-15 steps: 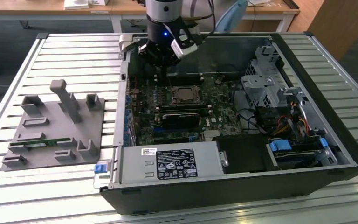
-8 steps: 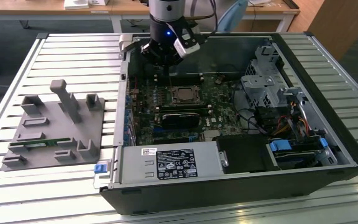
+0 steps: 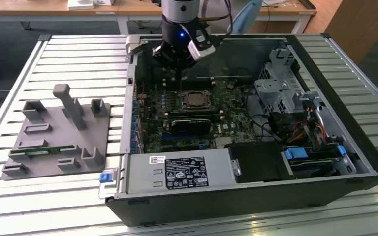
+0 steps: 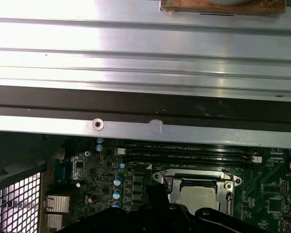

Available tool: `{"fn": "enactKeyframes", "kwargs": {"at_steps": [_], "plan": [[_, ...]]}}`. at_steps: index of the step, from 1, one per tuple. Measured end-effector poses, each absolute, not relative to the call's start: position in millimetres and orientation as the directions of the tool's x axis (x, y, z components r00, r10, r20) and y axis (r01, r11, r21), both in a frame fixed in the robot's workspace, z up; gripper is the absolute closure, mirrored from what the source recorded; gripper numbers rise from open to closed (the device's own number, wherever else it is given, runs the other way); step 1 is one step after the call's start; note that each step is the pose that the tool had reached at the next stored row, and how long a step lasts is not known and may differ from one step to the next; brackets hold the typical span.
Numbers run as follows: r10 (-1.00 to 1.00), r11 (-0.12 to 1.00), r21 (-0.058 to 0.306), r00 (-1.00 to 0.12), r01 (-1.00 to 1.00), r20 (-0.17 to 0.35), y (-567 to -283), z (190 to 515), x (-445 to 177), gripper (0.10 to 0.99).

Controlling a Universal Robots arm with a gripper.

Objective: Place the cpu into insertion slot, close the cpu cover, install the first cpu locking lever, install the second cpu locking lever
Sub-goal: 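Install the first cpu locking lever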

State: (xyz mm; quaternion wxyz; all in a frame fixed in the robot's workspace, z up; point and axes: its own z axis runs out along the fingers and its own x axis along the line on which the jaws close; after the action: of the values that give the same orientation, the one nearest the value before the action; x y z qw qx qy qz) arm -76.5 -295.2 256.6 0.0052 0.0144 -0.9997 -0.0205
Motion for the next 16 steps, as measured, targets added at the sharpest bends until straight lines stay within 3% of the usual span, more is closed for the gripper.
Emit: {"fn": "enactKeyframes", "kwargs": {"at_steps": [16], "plan": [[-0.029, 0.999, 0.041, -1.0, -0.029, 0.01, -295.1, 256.3, -68.2, 0.98]]}}
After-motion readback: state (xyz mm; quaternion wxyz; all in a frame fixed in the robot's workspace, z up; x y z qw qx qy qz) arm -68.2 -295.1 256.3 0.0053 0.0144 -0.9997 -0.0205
